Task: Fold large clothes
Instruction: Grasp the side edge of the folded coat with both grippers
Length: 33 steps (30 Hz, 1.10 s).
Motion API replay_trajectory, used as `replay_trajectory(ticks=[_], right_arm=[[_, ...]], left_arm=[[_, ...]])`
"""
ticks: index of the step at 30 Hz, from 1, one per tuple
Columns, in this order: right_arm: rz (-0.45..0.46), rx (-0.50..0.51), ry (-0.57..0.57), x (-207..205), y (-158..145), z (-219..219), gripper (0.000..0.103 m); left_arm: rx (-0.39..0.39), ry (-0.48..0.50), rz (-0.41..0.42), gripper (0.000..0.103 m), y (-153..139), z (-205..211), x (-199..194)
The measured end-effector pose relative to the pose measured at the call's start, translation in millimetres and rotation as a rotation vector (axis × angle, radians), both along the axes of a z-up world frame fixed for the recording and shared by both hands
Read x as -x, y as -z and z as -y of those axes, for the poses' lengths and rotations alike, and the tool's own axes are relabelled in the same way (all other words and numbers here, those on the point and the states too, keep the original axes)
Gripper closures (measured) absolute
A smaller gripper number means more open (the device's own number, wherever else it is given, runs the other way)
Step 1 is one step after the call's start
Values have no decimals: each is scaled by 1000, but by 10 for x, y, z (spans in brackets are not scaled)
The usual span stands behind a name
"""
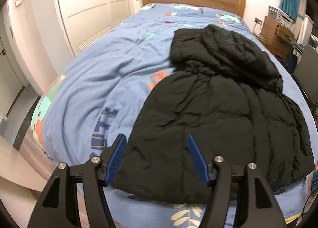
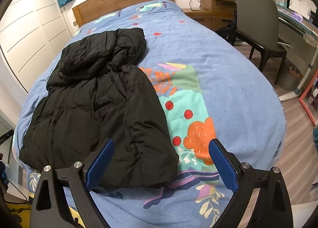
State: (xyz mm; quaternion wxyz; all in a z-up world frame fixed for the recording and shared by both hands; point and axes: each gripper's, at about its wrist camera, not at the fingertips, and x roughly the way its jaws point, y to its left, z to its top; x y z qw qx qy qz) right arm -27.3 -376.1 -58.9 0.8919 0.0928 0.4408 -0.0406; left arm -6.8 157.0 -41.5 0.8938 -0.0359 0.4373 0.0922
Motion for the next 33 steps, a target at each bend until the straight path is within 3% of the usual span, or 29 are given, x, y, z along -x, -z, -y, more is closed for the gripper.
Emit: replay_trajectory(ticks=[9,18,28,33], right_arm=[[-39,-24,5,-59,209,41,6],[-107,-34,-30,-225,458,-19,4],[-205,-20,-94,-545,737,-199,4],[-253,-34,-105,-711,896,-190,3]], left_arm=[[91,-68,-69,41,263,-528,86],[308,25,-101,41,536,-739,-36],[401,62,-182,41,952,-874,-389],[486,86,-222,40,1185,-943,-495]])
